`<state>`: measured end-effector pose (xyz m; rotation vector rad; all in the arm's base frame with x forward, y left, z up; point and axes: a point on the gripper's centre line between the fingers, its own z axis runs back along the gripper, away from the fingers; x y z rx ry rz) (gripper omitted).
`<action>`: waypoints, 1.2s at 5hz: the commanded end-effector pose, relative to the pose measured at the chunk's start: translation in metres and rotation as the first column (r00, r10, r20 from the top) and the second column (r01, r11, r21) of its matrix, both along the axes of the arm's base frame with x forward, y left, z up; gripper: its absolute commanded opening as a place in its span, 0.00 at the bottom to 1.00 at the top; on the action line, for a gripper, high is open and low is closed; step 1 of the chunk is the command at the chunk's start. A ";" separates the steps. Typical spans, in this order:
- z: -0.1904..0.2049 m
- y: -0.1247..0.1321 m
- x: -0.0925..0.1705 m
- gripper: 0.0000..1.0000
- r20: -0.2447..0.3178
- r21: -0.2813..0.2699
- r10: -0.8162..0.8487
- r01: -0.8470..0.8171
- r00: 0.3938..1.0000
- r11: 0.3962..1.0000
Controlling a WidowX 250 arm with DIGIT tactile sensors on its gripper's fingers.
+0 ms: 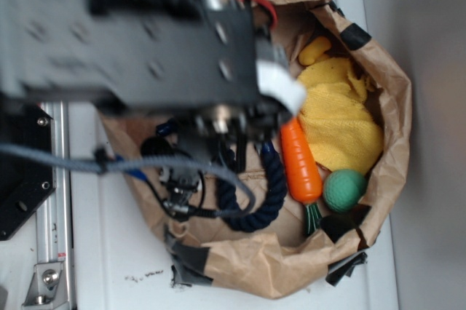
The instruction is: Grab the blue rope.
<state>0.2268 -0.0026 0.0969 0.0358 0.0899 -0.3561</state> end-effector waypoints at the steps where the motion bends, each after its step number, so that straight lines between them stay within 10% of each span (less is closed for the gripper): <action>1: -0.022 0.008 0.031 1.00 0.040 -0.001 0.056 -0.056 0.998 0.998; 4: -0.050 -0.043 0.024 1.00 -0.056 0.086 -0.259 0.263 0.964 0.961; 6: -0.060 -0.047 0.036 1.00 -0.043 0.034 -0.295 0.296 0.955 0.955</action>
